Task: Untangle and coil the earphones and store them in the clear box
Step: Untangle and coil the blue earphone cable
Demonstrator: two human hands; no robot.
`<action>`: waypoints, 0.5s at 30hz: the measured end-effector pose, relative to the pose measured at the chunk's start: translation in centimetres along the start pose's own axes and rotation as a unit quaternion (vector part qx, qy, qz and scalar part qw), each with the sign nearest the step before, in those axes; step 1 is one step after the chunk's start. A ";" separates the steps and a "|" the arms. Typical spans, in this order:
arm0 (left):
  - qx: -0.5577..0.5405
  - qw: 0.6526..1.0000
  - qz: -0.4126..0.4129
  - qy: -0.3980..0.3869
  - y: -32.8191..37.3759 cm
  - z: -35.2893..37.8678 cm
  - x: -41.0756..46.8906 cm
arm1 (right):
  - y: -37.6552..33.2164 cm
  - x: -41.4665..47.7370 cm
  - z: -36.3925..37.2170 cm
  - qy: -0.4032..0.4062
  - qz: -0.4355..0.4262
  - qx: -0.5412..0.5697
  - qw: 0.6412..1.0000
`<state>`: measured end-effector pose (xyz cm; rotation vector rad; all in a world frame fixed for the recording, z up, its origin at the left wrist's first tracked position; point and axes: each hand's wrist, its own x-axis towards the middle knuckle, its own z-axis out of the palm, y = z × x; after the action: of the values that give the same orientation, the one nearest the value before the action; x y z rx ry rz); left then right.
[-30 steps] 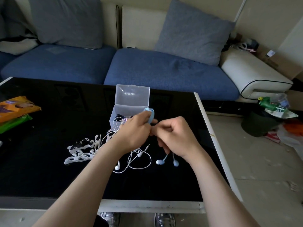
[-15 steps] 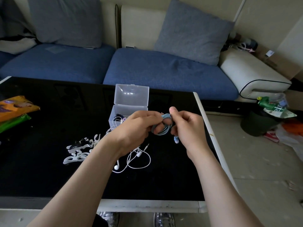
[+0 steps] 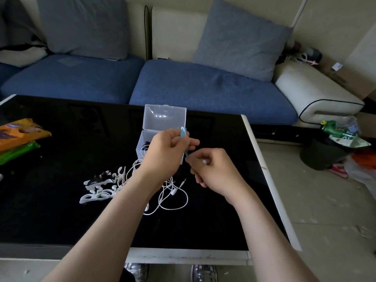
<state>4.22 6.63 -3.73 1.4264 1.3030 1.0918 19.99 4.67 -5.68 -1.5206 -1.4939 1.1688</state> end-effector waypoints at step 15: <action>0.164 0.967 -0.083 -0.174 -1.2 -1.5 0.0 | -0.3 0.6 1.7 0.124 -0.114 -0.020 0.985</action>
<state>2.54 6.80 -4.62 1.6281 1.3544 0.4986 18.27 5.13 -6.09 -1.4191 -1.4828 0.7898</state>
